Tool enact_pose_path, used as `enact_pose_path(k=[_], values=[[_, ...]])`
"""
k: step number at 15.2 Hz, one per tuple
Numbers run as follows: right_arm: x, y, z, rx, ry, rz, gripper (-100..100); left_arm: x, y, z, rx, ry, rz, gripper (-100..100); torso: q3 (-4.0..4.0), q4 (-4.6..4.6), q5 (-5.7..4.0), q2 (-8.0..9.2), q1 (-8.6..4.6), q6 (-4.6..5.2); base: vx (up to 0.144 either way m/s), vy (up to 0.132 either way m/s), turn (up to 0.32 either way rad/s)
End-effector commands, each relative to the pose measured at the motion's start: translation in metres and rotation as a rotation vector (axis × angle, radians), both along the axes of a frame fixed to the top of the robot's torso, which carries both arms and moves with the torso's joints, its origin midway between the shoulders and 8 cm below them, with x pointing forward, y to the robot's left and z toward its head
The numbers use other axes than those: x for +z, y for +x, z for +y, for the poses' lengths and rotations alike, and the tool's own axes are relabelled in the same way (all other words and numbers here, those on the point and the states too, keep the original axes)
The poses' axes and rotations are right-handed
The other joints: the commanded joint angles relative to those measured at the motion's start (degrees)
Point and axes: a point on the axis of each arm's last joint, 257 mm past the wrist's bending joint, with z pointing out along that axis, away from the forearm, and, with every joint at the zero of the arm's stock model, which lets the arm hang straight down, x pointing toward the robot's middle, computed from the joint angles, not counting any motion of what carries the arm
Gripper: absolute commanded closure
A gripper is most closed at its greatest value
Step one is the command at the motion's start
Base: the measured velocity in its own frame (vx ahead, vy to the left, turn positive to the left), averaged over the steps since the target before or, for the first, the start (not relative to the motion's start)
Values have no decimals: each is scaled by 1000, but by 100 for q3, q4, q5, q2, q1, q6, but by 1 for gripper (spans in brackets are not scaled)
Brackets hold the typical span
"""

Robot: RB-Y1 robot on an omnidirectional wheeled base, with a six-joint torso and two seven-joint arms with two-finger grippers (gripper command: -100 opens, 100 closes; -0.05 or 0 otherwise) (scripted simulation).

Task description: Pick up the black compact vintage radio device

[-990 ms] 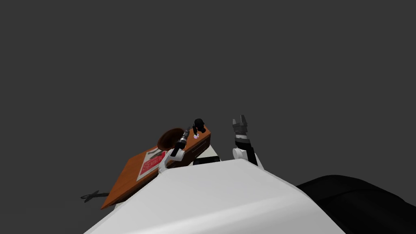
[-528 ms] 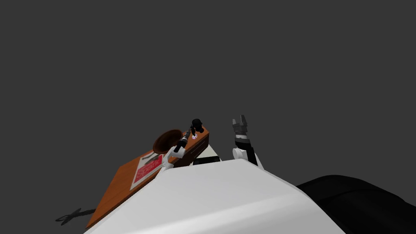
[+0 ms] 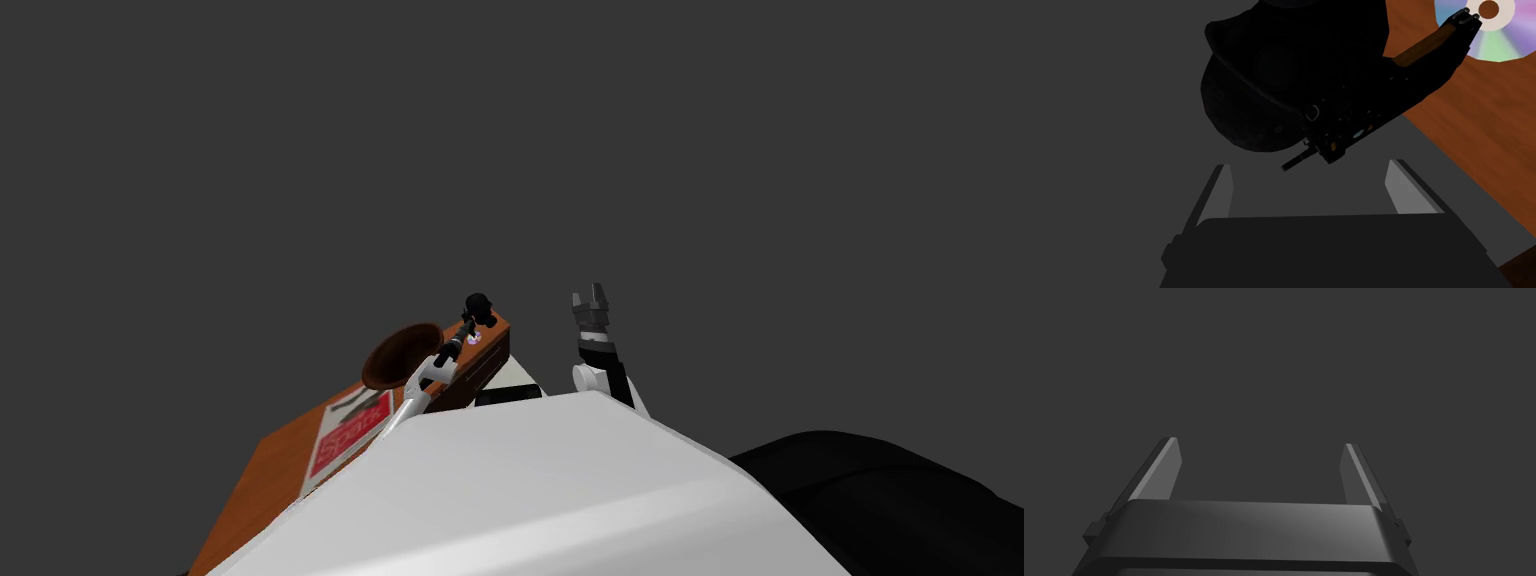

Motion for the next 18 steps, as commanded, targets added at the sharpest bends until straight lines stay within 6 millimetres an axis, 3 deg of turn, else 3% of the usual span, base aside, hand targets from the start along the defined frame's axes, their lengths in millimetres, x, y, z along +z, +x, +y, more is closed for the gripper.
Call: enact_pose_path(k=[1,7,13,18], values=[[0,0,0,0,0,0,0,-14,5,6,6,37,50,-100,0,0,0,0,0,0,-16,15,-138],[0,0,0,0,0,0,0,-59,1,32,38,118,187,-100,1,1,0,1,-2,5,-18,13,-193],[0,0,0,0,0,0,0,-88,-2,58,71,196,299,-100,0,1,-1,-1,-4,6,-14,9,-152],[0,0,0,0,0,0,0,-100,0,80,101,266,378,-100,-1,0,0,-1,-3,1,-12,8,-139]])
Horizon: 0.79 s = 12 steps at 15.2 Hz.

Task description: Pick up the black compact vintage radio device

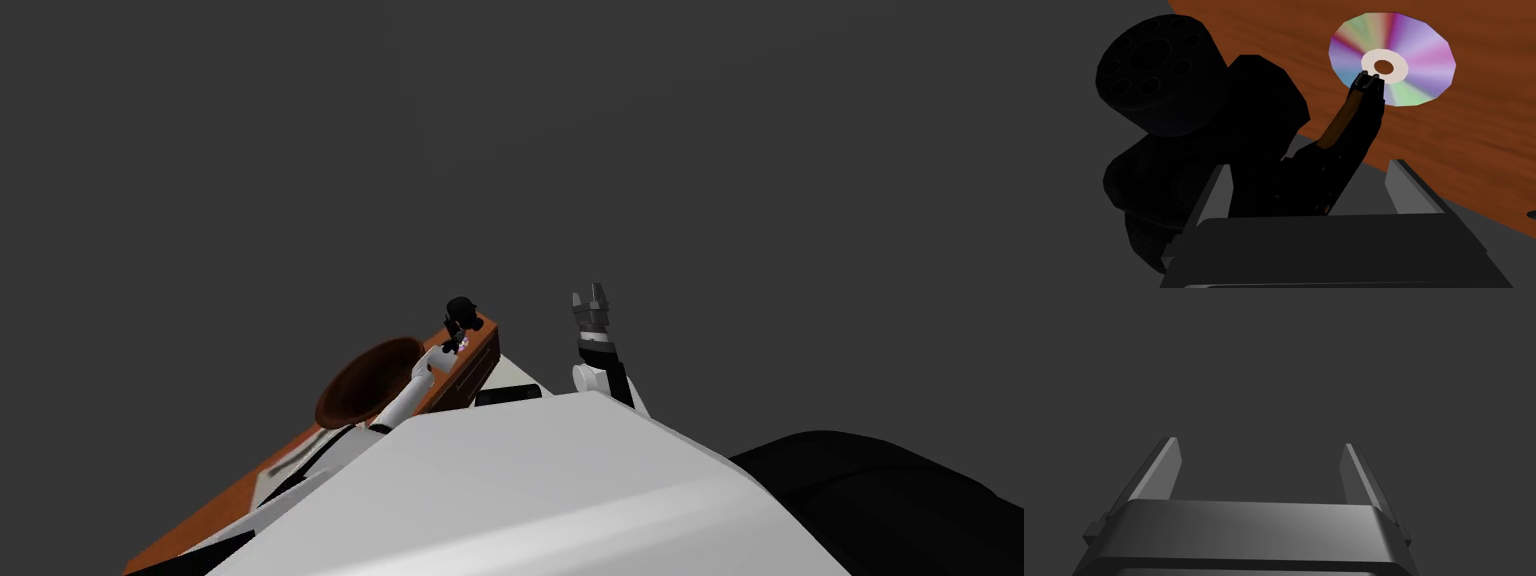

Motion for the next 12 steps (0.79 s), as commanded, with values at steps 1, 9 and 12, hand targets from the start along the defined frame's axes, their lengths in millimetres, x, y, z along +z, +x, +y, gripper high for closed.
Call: enact_pose_path(k=[1,9,12], values=[[0,0,0,0,0,0,0,-10,-5,14,20,32,48,-100,0,0,0,0,0,0,-15,7,-180],[0,0,0,0,0,0,0,-27,-16,58,82,145,182,-100,0,0,0,0,0,-1,-14,6,-160],[0,0,0,0,0,0,0,-26,-17,80,117,207,240,-100,0,0,0,1,-1,-2,-16,5,-203]])
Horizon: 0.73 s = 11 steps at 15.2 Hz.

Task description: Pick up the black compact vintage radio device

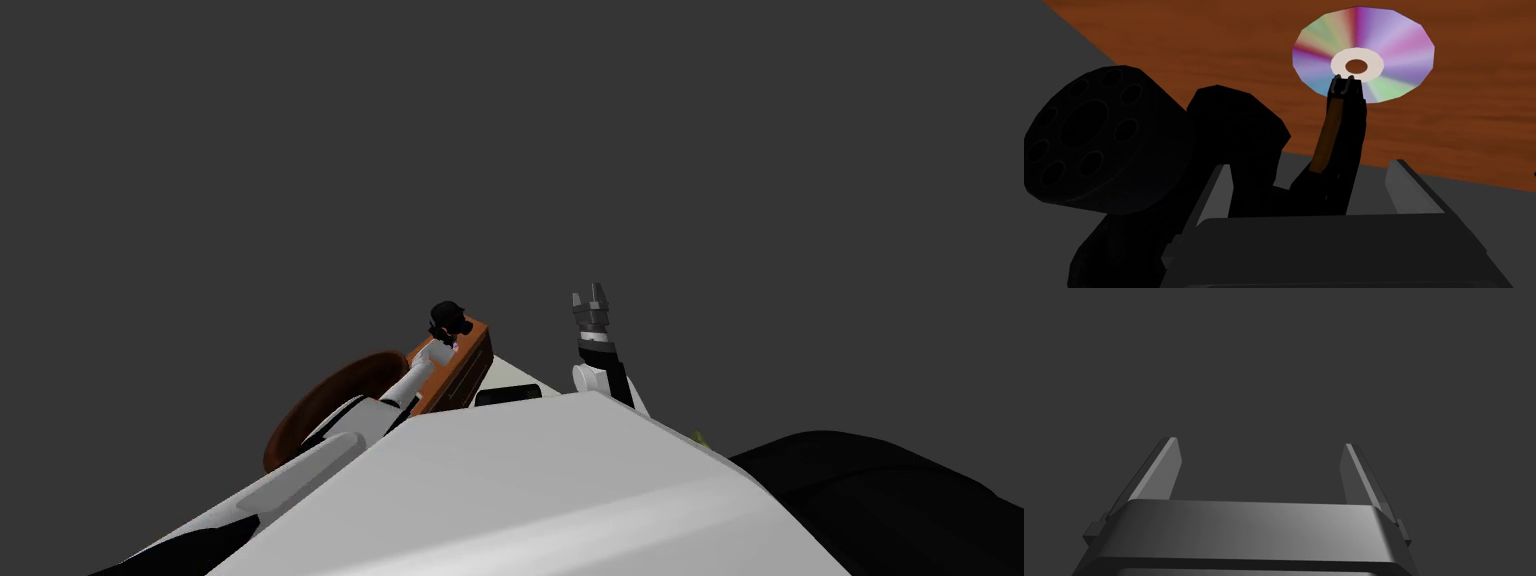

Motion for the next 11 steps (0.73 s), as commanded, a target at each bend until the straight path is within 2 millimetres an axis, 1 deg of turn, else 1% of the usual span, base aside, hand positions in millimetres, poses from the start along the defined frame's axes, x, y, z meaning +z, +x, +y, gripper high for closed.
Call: enact_pose_path(k=[1,2,3,4,5,6,7,8,9,10,11], values=[[0,0,0,0,0,0,0,-4,-7,13,23,32,40,-100,0,0,0,0,0,0,-17,7,-169],[0,0,0,0,0,0,0,-6,-9,14,25,33,44,-100,0,0,0,1,1,-3,-10,6,-32],[0,0,0,0,0,0,0,-3,-9,24,41,62,68,-100,0,-1,1,0,2,-5,-8,0,-124],[0,0,0,0,0,0,0,-6,-13,27,47,65,78,-100,-1,0,0,-2,0,-2,-8,1,-138],[0,0,0,0,0,0,0,-2,-13,36,62,92,99,-100,-1,-1,0,-2,-1,-3,-11,2,-177],[0,0,0,0,0,0,0,-5,-17,39,68,95,110,-100,-1,0,0,-2,-1,-1,-10,4,-165],[0,0,0,0,0,0,0,-5,-17,39,68,95,110,-100,-1,-1,0,-1,0,-3,-7,4,-50],[0,0,0,0,0,0,0,-1,-17,47,81,119,127,-100,-1,-1,0,-1,1,-5,-9,1,-96],[0,0,0,0,0,0,0,-4,-22,50,87,123,138,-100,-1,0,0,-2,0,-2,-9,1,-118],[0,0,0,0,0,0,0,-4,-22,50,88,123,139,-100,-1,-1,0,-2,-1,-3,-7,2,-54],[0,0,0,0,0,0,0,-2,-26,61,107,148,165,-100,-1,-1,0,-2,0,-5,-7,-1,-132]])
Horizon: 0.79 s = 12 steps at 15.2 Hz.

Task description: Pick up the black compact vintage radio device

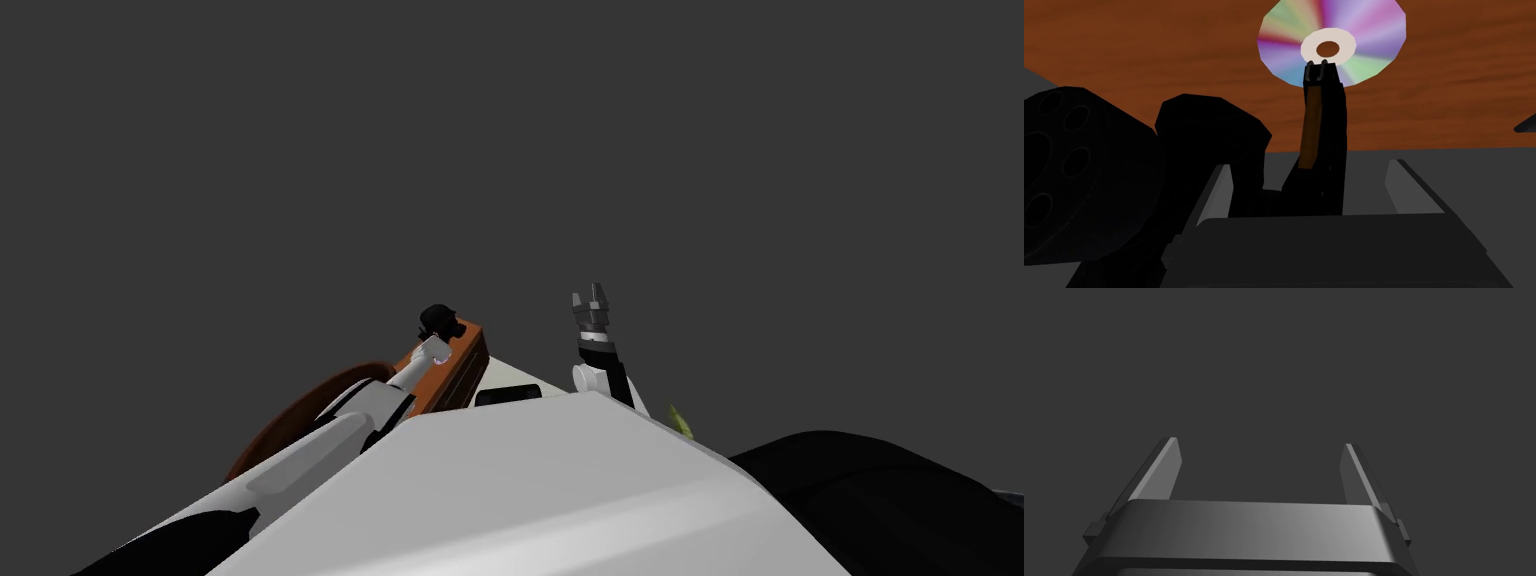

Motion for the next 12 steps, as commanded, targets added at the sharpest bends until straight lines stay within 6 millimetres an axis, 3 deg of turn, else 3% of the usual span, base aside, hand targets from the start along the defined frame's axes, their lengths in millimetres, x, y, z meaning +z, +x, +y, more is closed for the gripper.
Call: enact_pose_path(k=[1,8,12], values=[[0,0,0,0,0,0,0,3,-8,17,32,42,43,-100,0,0,0,0,0,0,-11,0,-217],[0,0,0,0,0,0,0,13,-21,43,87,110,111,-100,1,0,0,1,1,-3,-9,2,-120],[0,0,0,0,0,0,0,5,-28,40,119,98,109,-100,4,1,5,8,27,0,-20,61,-153]])
